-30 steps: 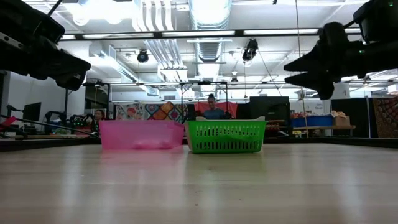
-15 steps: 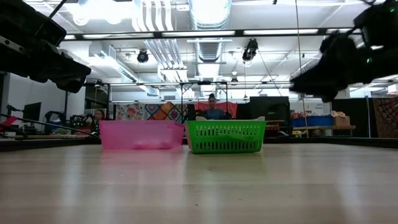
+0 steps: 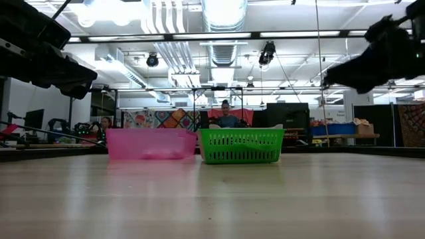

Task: Sort candy
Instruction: Return to Home position

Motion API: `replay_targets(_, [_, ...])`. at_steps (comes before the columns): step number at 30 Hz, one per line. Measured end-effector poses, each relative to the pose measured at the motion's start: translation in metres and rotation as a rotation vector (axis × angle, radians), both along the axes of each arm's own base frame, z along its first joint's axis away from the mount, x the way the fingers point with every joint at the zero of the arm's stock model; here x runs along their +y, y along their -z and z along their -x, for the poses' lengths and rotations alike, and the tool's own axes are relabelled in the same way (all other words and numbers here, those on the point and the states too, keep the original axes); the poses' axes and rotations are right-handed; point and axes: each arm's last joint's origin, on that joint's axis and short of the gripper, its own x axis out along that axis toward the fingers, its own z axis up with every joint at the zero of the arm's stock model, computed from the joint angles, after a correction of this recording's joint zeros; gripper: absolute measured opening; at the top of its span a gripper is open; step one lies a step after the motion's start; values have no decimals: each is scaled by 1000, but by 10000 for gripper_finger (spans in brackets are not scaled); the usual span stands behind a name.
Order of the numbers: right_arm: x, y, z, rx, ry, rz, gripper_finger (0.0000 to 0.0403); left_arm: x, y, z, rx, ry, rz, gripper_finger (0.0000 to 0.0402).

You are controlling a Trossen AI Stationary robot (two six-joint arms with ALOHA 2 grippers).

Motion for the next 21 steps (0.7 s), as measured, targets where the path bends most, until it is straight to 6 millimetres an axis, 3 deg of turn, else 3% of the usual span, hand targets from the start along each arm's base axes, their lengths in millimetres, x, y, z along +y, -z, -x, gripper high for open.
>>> replay_targets(6, [2,-13,10,-138,-30,79,206,0,0,0,1,0,0,0])
replay_targets(14, [9,-12,10,-143,-170,24,206,0,0,-1,2,-2,-1,0])
replay_targets(21, [15,-8,10,-88,-407,280,206,0,1,-1,7,-3,-1,0])
